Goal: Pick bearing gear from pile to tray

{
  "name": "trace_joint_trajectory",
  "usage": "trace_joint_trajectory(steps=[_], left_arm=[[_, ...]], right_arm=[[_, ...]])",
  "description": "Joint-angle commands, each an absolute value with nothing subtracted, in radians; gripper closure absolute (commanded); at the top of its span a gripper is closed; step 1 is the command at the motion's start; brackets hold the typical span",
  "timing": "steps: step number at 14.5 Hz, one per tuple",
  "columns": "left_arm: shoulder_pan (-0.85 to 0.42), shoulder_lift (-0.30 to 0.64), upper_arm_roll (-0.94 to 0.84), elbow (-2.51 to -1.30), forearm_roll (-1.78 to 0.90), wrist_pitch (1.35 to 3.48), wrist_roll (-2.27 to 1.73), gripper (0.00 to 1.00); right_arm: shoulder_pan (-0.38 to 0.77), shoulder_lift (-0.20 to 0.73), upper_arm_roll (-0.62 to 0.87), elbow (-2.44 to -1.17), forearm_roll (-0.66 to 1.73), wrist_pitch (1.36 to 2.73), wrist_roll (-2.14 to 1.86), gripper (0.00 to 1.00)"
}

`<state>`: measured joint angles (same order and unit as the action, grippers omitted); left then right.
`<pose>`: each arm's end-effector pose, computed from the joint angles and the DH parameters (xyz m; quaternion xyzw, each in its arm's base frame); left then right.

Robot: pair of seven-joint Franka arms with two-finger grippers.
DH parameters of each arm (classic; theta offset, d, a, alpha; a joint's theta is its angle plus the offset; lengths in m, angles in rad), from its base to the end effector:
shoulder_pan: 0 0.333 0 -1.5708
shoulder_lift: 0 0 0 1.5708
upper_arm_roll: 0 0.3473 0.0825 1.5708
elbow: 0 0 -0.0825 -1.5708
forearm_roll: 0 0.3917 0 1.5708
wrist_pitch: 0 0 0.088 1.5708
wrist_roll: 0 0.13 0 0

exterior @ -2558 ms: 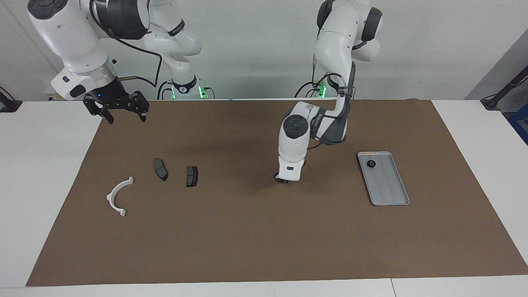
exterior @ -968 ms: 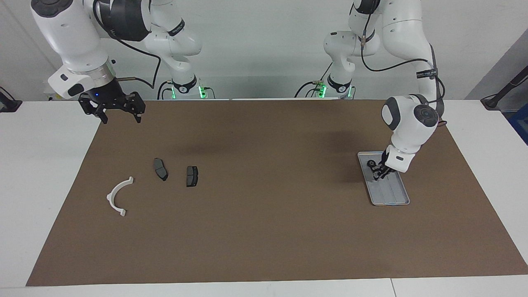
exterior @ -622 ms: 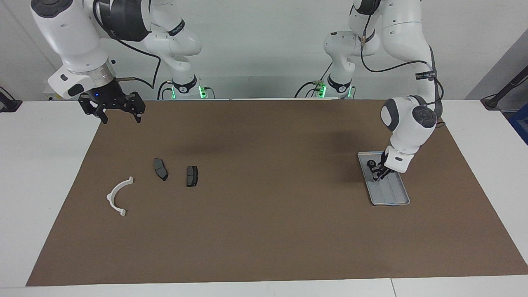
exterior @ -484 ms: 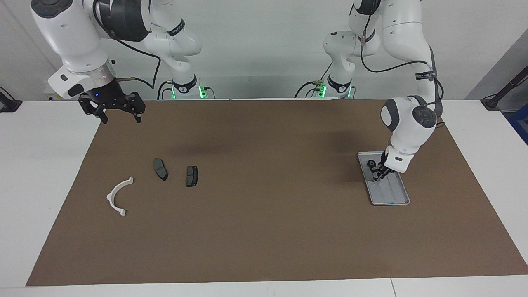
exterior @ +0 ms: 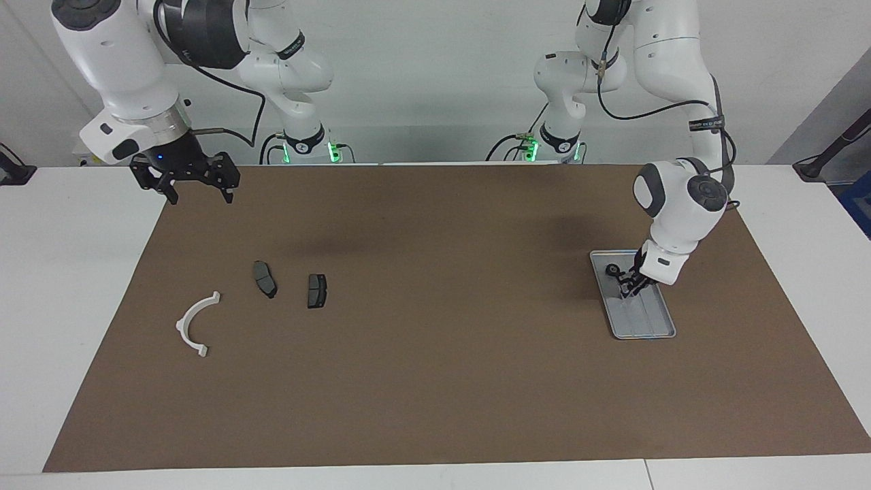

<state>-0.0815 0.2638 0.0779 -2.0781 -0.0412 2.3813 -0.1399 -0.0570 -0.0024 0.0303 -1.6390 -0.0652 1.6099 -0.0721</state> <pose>0.6017 -0.0043 0.3070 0.9965 0.0811 0.0199 0.0058 0.5620 -0.0232 0.6050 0.9991 0.0244 -0.0149 0.0319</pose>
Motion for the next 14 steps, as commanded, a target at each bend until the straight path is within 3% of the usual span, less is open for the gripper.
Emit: trace_joint_trajectory(steps=[1, 4, 5, 7, 14], left_arm=[[-0.066, 0.256, 0.067, -2.109, -0.040, 2.421, -0.123, 0.94], [-0.066, 0.256, 0.067, -2.111, -0.040, 2.421, -0.123, 0.89], [-0.066, 0.256, 0.067, -2.111, -0.040, 2.421, -0.123, 0.72], [-0.064, 0.256, 0.067, -2.109, -0.040, 2.418, -0.123, 0.51], [-0.089, 0.255, 0.066, -1.936, -0.040, 2.195, -0.210, 0.51]], right_arm=[[-0.069, -0.028, 0.038, -1.674, -0.060, 1.637, -0.095, 0.00], [-0.069, -0.028, 0.038, -1.674, -0.060, 1.638, -0.094, 0.00], [-0.069, -0.028, 0.038, -1.672, -0.058, 1.638, -0.094, 0.00], [-0.069, -0.028, 0.038, -1.672, -0.054, 1.641, -0.092, 0.00], [-0.072, -0.026, 0.038, -1.674, -0.021, 1.666, -0.089, 0.00]])
